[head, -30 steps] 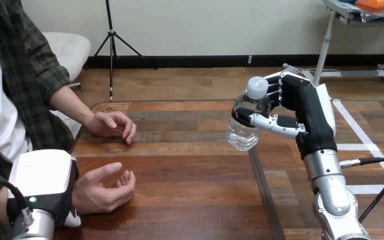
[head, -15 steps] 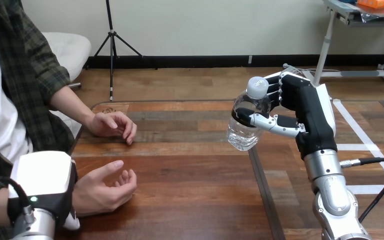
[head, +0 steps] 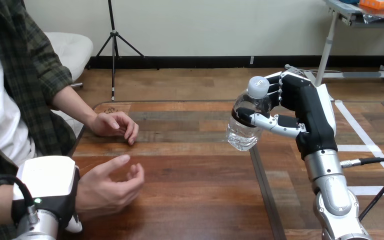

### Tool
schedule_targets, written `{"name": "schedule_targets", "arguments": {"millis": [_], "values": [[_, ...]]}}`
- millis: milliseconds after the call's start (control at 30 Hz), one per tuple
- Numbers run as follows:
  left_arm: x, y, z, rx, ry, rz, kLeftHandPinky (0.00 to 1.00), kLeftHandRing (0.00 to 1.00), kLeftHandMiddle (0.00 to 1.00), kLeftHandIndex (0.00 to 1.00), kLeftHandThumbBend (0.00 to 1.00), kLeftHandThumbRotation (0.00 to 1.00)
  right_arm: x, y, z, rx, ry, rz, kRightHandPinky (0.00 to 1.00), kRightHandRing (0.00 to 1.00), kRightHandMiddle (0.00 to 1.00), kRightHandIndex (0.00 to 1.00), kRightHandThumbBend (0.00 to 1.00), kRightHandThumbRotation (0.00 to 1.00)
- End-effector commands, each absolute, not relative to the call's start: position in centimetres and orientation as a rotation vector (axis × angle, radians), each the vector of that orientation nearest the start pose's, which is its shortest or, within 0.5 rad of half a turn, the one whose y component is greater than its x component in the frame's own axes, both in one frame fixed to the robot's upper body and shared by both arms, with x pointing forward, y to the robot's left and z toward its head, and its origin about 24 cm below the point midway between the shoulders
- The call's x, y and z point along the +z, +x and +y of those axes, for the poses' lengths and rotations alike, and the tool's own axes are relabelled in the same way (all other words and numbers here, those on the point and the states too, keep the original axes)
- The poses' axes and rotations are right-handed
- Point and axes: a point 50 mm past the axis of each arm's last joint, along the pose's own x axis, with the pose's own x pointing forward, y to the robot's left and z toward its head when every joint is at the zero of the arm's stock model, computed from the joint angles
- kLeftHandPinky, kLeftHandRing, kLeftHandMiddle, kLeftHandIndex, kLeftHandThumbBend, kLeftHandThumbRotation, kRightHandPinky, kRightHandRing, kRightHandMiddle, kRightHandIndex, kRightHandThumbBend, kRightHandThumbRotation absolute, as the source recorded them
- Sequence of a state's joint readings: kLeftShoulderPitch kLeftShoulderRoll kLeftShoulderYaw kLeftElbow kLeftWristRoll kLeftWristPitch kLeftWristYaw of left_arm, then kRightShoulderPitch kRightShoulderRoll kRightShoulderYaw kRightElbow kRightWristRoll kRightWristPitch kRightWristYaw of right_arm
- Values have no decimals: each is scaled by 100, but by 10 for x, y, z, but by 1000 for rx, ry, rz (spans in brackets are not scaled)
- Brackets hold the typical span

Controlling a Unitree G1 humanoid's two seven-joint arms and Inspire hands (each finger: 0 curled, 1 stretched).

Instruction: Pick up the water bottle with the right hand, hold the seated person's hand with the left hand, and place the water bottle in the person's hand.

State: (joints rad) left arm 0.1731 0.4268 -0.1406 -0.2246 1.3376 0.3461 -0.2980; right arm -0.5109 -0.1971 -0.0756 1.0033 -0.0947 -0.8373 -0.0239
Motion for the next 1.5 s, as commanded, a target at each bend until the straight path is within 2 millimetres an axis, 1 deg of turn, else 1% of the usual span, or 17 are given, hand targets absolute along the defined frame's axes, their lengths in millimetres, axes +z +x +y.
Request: {"name": "schedule_targets", "arguments": {"millis": [0,467,733,900,1100,1333,1467], "values": [[42,217,220,-112,1699,403,53,58,62,64,88,0,78,332,-183,29,-237,-479,37,42,47,49,75,0],[37,217,216,-130,1683,397,52,56,60,61,88,0,78,332,-183,27,-239,-477,36,42,47,49,75,0],[36,217,214,-133,1670,386,46,50,53,56,87,0,78,332,-183,27,-241,-475,37,42,47,49,75,0],[34,217,214,-125,1631,348,41,44,48,52,87,0,78,332,-183,26,-240,-473,37,42,47,49,74,0],[33,216,214,-122,1607,310,37,40,44,49,88,0,78,333,-183,30,-224,-471,37,42,48,49,74,0],[31,216,214,-108,1588,265,36,40,45,49,87,0,79,333,-183,28,-232,-471,37,42,48,49,73,0],[31,215,213,-85,1552,208,36,41,45,50,87,0,79,333,-183,30,-235,-475,37,42,48,49,74,0]]}}
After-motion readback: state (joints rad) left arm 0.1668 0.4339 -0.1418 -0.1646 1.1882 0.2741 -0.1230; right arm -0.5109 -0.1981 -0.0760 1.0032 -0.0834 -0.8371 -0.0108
